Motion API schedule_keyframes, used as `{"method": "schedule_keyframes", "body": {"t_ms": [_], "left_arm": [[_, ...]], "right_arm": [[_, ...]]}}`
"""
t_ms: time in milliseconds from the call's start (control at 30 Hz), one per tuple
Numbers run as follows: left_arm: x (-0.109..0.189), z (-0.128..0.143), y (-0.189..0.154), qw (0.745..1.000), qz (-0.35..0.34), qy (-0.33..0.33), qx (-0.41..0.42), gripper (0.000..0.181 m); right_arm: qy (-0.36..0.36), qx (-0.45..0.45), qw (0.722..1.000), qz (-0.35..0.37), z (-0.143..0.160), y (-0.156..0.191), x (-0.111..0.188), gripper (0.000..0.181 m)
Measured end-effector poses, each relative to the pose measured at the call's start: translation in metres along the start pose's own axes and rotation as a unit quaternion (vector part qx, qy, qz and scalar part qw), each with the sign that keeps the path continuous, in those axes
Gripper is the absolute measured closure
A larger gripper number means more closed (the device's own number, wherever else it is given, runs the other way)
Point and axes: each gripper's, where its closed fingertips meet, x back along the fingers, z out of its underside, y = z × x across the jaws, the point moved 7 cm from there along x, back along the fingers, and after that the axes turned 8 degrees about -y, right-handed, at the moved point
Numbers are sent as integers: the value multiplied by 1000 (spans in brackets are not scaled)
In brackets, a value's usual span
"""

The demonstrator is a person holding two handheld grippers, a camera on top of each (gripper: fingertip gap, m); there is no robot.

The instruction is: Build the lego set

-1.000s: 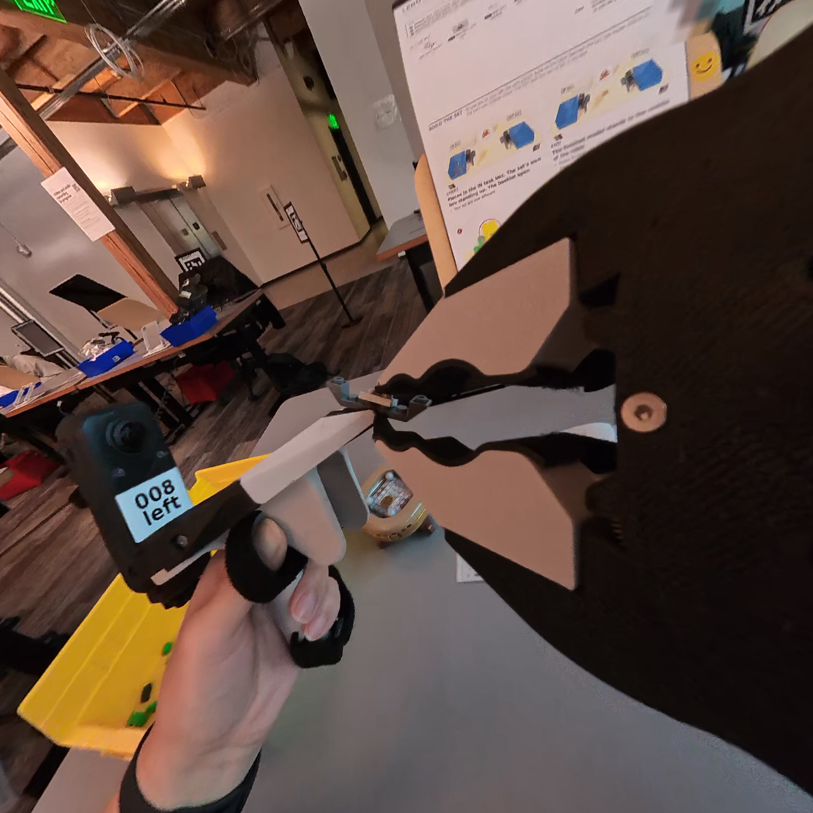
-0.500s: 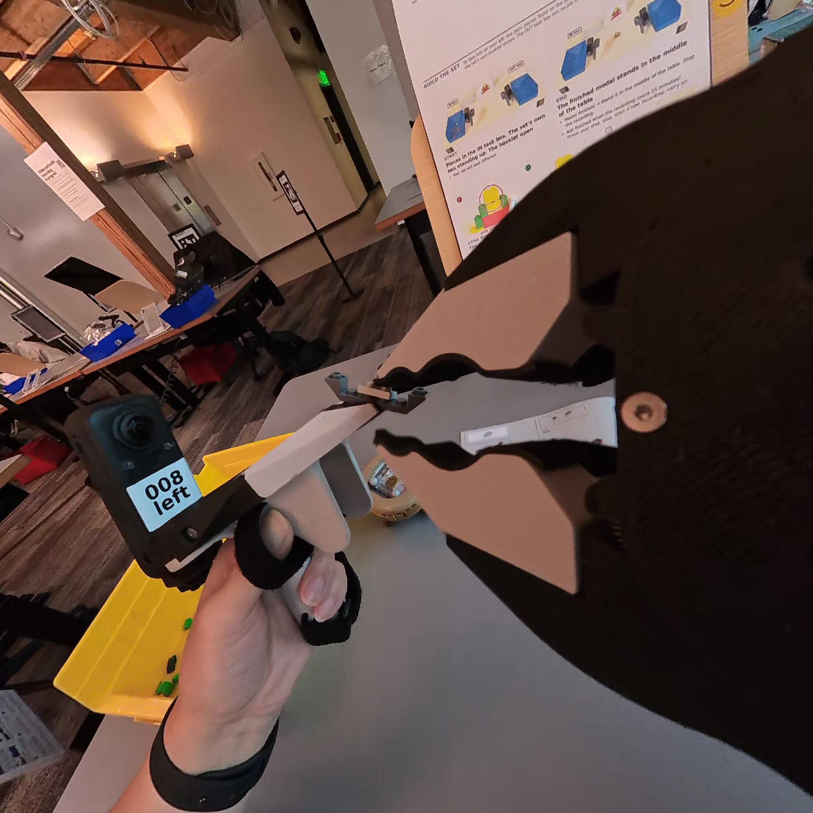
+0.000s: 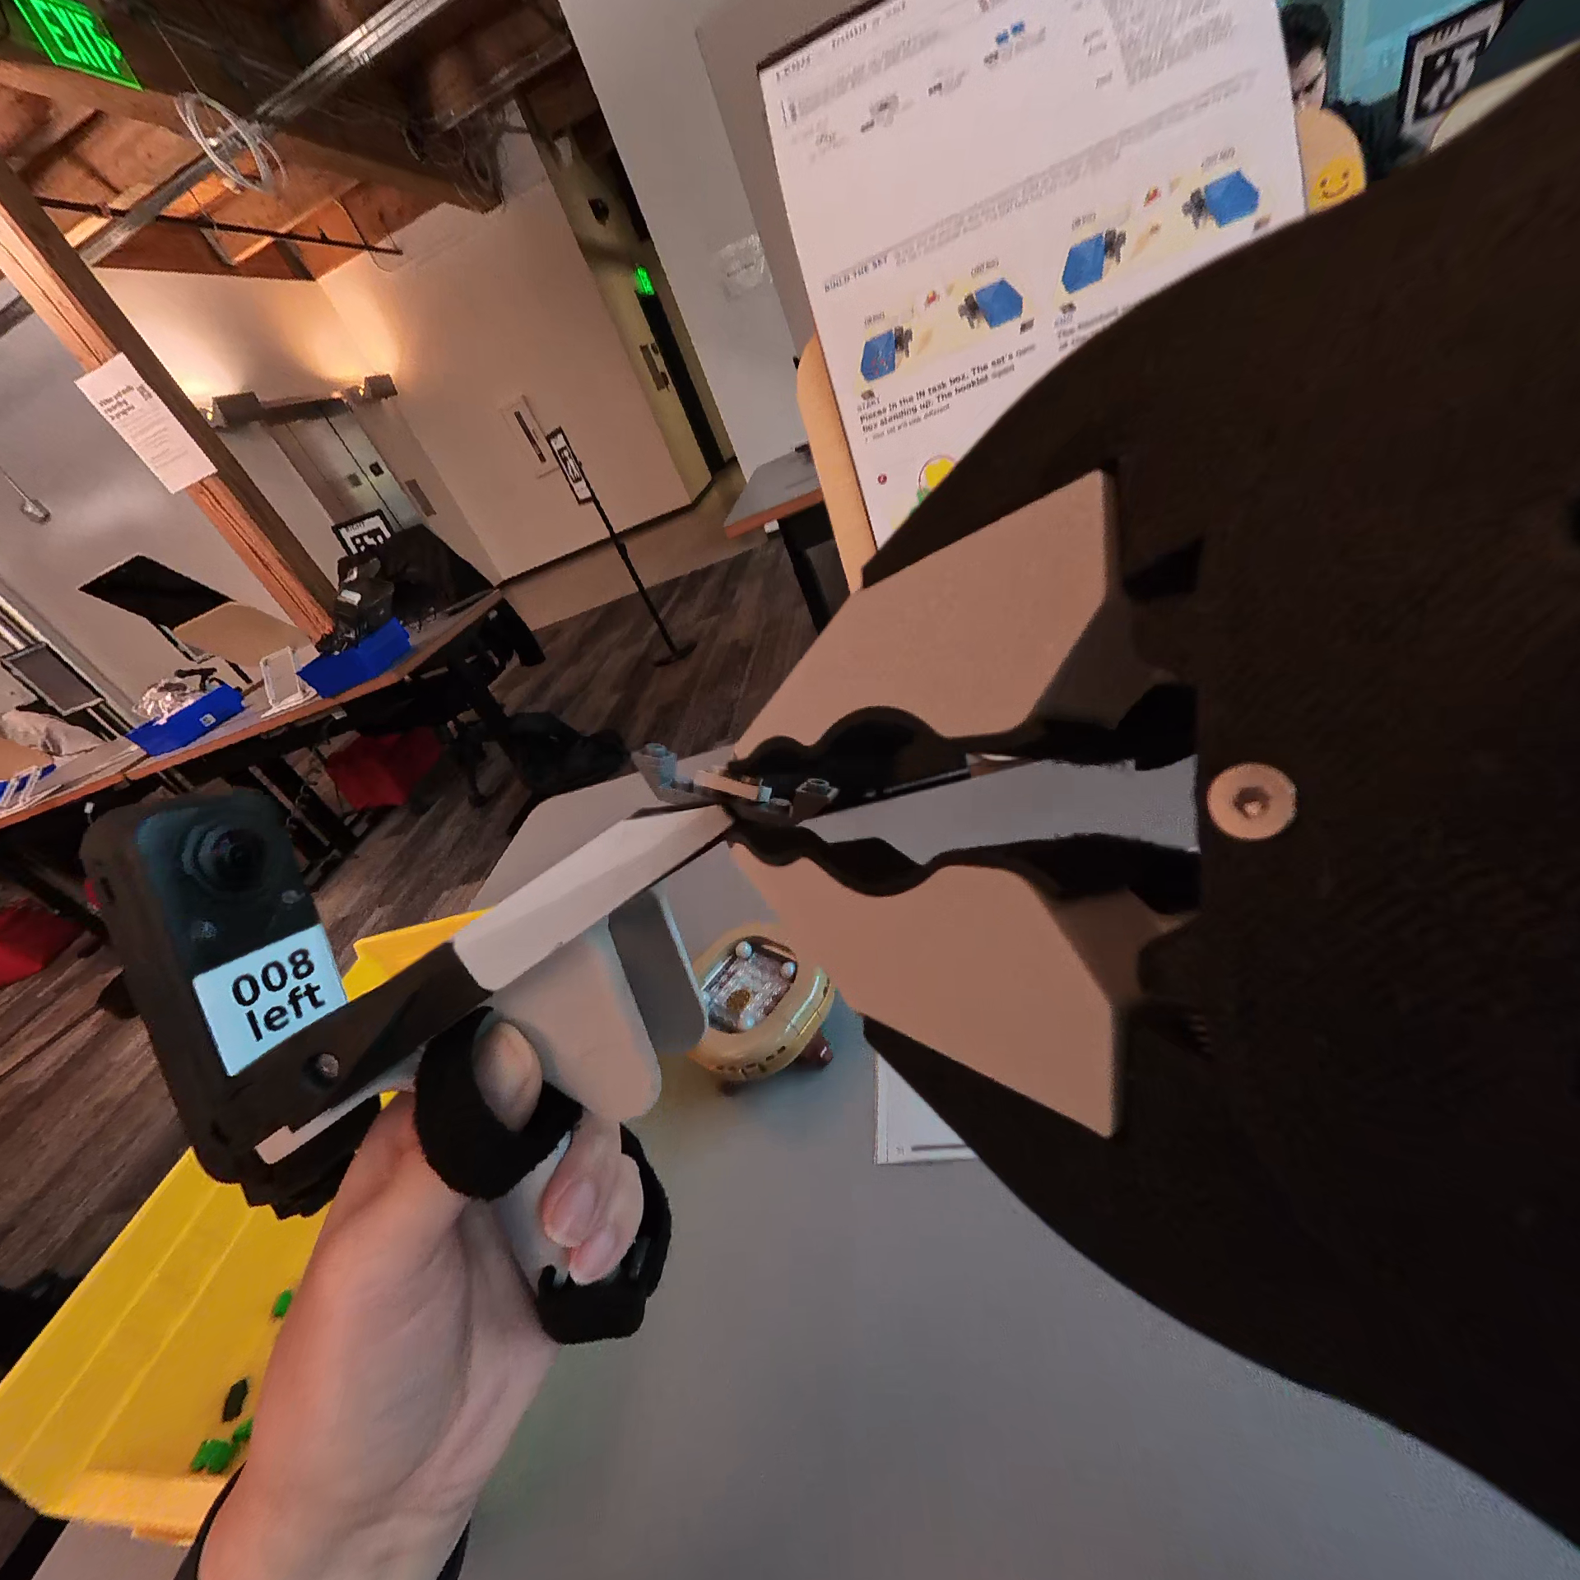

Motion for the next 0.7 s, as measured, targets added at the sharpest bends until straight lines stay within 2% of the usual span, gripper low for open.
{"method": "schedule_keyframes", "body": {"t_ms": [700], "left_arm": [[4, 3, 13, 998, -52, 22, -1, 176]], "right_arm": [[26, 43, 999, 9, 14, 7, -12, 174]]}}
